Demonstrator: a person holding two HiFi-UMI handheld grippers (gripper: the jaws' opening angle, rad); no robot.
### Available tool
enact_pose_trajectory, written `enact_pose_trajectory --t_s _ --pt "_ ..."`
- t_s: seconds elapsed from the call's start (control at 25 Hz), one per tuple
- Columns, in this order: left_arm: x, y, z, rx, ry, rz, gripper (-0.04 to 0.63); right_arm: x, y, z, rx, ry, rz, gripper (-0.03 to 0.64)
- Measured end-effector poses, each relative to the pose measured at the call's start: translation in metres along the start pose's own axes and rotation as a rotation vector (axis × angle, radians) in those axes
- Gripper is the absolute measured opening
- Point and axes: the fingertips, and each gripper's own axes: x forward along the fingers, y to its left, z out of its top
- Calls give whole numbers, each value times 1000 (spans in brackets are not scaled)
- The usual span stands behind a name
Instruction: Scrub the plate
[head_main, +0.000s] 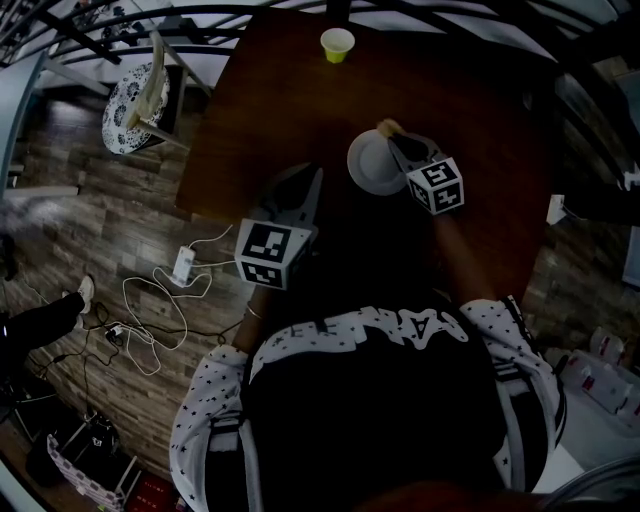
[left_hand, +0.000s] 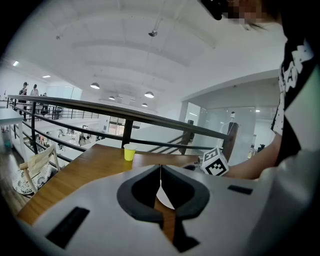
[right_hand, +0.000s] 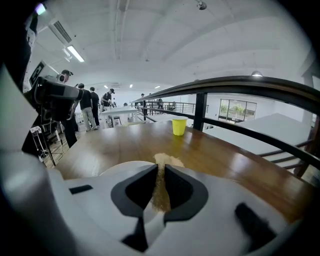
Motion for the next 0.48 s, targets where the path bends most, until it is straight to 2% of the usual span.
enact_pose_trajectory --t_s 0.48 --pt "3 -8 0 -3 5 6 15 -2 3 -4 -1 6 25 49"
